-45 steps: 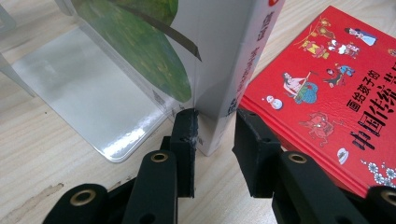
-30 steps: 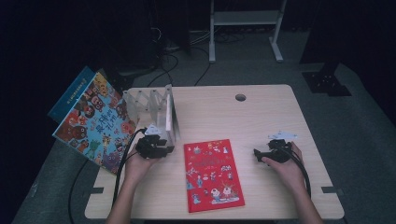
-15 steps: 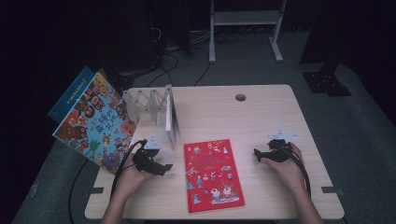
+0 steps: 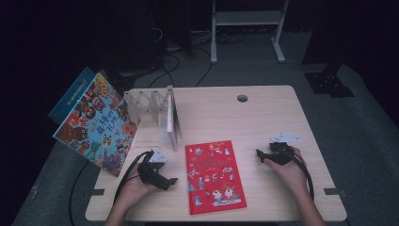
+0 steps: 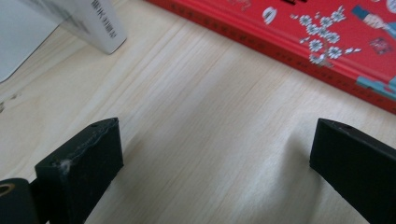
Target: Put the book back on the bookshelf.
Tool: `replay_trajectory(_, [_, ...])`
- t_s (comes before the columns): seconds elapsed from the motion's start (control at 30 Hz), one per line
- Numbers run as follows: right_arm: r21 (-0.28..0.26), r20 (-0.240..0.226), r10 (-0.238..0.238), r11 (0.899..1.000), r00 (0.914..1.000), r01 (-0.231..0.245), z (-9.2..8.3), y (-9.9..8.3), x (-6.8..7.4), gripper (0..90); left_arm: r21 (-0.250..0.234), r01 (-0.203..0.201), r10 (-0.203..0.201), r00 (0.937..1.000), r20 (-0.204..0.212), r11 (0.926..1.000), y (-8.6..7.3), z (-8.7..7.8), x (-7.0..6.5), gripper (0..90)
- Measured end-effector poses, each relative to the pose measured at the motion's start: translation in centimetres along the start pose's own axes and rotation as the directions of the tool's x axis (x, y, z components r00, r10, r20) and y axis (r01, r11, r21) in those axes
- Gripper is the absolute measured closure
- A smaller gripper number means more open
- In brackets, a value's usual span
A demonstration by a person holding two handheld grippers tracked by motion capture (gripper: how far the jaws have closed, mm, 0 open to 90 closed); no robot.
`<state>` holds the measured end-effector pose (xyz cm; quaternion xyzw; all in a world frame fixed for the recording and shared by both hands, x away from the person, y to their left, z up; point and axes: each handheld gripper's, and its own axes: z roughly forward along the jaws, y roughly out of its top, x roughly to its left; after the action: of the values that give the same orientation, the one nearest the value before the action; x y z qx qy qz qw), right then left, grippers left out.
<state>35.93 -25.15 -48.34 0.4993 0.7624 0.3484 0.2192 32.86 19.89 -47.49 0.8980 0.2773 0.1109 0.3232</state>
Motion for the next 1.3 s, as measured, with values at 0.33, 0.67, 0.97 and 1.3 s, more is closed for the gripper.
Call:
replay_trajectory(0.33, [0.043, -0.135, -0.021, 0.999, 0.9906, 0.027, -1.2, 0.6, 1.7, 49.5, -0.089, -0.017, 0.019, 0.9996, 0.022, 0.9959, -0.4, 0.5, -1.2, 1.7])
replay_trajectory(0.67, [0.073, -0.267, -0.051, 0.995, 0.9622, 0.073, -1.2, 1.6, 4.0, 49.9, -0.1, -0.06, 0.067, 0.9958, 0.062, 0.9932, 0.8, 1.7, -3.0, 0.8])
replay_trajectory(0.97, [0.115, -0.333, -0.046, 0.989, 0.9418, 0.088, -0.5, 3.0, 5.0, 51.1, -0.093, -0.081, 0.088, 0.9935, 0.072, 0.9924, 1.5, 2.2, -3.7, 0.0])
replay_trajectory(1.3, [0.18, -0.377, -0.007, 0.98, 0.9261, 0.08, 0.5, 3.2, 5.8, 53.2, -0.092, -0.082, 0.089, 0.9934, 0.073, 0.9924, 1.6, 2.3, -3.7, 0.0])
